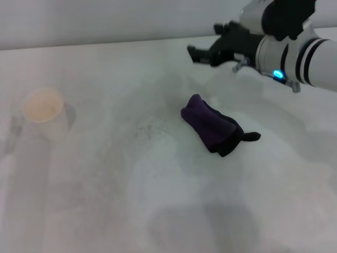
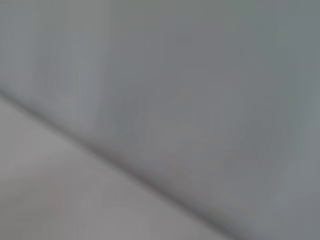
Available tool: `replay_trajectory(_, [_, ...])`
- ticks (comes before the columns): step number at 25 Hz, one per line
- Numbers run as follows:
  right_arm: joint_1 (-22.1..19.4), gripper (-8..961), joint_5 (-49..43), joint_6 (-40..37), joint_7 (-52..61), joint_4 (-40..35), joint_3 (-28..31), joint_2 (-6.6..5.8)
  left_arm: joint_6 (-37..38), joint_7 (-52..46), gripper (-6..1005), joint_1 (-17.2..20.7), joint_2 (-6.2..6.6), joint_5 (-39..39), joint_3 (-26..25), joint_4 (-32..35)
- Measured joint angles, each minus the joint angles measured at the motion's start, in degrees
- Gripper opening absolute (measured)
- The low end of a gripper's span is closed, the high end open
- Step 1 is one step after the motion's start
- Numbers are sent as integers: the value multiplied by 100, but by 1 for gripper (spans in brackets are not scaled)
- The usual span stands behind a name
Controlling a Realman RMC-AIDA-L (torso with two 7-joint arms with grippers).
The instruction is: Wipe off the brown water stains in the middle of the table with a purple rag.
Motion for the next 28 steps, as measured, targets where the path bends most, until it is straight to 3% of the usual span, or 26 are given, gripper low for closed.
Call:
replay_trajectory(3, [50, 865, 1456, -615, -1163, 475, -15, 5, -1, 0, 887, 0, 1, -5, -101, 2])
replay_trajectory(9, [88, 867, 3887, -627, -3046, 999, 316, 11, 0, 0, 887, 2, 0, -3, -112, 3])
replay_trajectory(13, [68, 867, 5252, 235, -4236, 1519, 1020, 11, 2, 0, 887, 8, 0, -6, -112, 1])
replay_trajectory(17, [141, 866, 5942, 910, -5004, 2090, 1628, 34, 4, 0, 887, 1, 0, -6, -112, 1])
replay_trajectory(24, [399, 867, 8381, 2811, -8485, 4158, 2830, 43, 7, 0, 887, -27, 0, -6, -113, 21])
replay_trajectory(28, [500, 867, 9133, 3100, -9901, 5236, 3286, 73, -18, 0, 887, -27, -4, -8, -112, 33])
